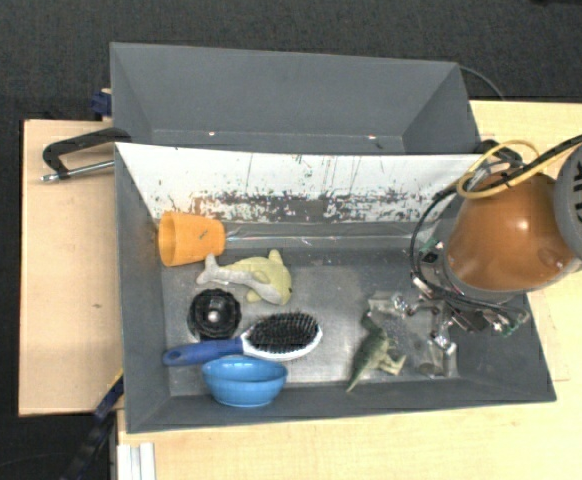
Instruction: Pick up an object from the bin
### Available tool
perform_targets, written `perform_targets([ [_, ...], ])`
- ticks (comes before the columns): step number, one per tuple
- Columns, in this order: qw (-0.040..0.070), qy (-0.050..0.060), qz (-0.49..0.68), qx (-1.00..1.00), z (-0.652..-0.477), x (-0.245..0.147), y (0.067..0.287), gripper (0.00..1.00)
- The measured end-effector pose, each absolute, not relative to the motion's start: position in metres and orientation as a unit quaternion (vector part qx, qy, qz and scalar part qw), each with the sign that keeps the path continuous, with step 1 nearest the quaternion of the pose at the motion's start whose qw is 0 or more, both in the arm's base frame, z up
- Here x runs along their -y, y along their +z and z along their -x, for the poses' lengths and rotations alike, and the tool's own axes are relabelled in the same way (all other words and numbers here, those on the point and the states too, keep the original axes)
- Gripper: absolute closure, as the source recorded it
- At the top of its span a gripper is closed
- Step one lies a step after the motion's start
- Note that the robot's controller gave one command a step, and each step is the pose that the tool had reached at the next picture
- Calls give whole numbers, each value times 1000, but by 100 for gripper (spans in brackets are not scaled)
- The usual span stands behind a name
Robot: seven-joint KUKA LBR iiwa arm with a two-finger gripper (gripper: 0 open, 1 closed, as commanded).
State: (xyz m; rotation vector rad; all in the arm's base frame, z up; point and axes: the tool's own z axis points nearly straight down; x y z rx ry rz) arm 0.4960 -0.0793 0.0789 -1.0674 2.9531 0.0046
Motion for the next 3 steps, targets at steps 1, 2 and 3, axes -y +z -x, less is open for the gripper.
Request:
perform_targets([
  [1, 2, 0, 479, -878, -503, 32, 71, 0],
  [2, 7, -4, 453, -892, -568, 75, 111, 0],
  [3, 2, 2, 490, -872, -548, -19, 118, 0],
])
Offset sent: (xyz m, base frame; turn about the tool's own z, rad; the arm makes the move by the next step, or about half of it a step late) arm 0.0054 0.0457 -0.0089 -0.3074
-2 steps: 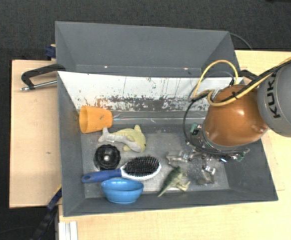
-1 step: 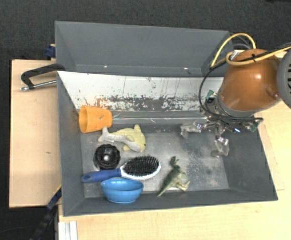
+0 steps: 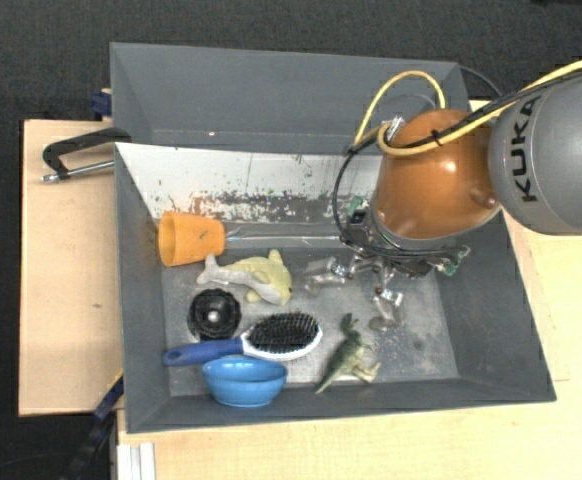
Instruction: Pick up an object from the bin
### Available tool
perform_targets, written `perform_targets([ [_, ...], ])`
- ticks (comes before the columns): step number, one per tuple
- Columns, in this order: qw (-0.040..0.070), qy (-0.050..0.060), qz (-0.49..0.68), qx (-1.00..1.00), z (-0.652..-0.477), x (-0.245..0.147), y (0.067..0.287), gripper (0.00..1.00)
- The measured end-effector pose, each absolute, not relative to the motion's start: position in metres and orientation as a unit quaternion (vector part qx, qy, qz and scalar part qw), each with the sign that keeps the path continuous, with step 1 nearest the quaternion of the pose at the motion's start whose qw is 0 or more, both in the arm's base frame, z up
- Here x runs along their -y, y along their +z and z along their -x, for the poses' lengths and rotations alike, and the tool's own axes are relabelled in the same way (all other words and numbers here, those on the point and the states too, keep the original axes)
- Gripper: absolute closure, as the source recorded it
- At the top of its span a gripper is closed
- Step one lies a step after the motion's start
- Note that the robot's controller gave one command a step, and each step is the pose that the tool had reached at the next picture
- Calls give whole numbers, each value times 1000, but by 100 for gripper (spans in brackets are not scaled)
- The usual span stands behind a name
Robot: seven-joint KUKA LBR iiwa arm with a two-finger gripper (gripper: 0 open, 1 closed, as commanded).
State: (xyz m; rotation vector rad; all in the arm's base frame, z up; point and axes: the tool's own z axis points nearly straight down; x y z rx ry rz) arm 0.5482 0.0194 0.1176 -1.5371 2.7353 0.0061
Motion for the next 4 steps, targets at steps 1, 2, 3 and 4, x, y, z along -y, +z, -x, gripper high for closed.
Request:
perform_targets([
  [1, 2, 1, 460, -888, -528, -36, 144, 0],
  [2, 1, 1, 404, -915, -504, -28, 157, 0],
  [3, -1, 1, 307, -952, -491, -27, 96, 0],
  [4, -3, 1, 349, -937, -492, -28, 71, 0],
])
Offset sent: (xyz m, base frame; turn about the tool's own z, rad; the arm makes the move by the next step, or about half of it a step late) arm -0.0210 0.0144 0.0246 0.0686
